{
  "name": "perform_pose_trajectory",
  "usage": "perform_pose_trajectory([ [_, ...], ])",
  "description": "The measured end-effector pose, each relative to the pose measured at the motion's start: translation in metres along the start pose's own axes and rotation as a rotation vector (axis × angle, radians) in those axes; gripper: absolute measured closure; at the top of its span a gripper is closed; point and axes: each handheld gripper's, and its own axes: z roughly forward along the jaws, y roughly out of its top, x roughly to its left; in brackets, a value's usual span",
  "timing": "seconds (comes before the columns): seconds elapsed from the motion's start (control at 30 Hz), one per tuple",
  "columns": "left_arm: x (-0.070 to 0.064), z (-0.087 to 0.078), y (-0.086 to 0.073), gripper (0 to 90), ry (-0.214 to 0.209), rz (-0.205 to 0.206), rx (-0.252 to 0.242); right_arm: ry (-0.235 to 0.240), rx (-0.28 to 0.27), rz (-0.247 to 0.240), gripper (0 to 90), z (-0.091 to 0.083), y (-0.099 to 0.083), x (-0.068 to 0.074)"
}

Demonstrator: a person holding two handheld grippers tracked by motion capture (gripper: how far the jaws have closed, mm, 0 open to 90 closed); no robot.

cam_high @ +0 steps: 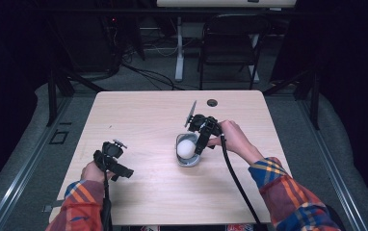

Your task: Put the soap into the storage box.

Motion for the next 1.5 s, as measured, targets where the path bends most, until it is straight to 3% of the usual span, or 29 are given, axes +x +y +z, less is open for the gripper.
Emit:
perform_pose_trajectory([
  [0.3, 0.000, 0.000, 0.000, 0.1, -0.001, 0.001, 0.001, -0.028, 0.000, 0.038, 11.2, -0.007, -0.036, -0.007],
  [0.6, -0.001, 0.001, 0.001, 0.1, 0.001, 0.000, 0.005, -0.061, 0.060, 0.075, 8.6, -0.004, -0.077, -0.013],
  [0.97, -0.002, 0.000, 0.001, 0.2, 0.006, 0.005, 0.013, -0.068, 0.102, 0.119, 9.1, 0.005, -0.124, -0.016],
  [1.13, -0.002, 0.000, 0.001, 0.2, 0.009, 0.004, 0.007, -0.082, 0.085, 0.133, 13.7, 0.007, -0.140, -0.015],
  [1.3, -0.002, 0.000, 0.002, 0.2, 0.012, 0.005, 0.006, -0.082, 0.049, 0.176, 13.7, 0.015, -0.167, -0.012],
  [1.47, -0.002, -0.001, 0.002, 0.1, 0.019, 0.008, -0.005, -0.089, 0.045, 0.186, 14.3, 0.023, -0.183, -0.006],
  [1.5, -0.002, -0.001, 0.002, 0.1, 0.016, 0.006, -0.013, -0.110, 0.055, 0.185, 14.3, 0.025, -0.188, -0.003],
])
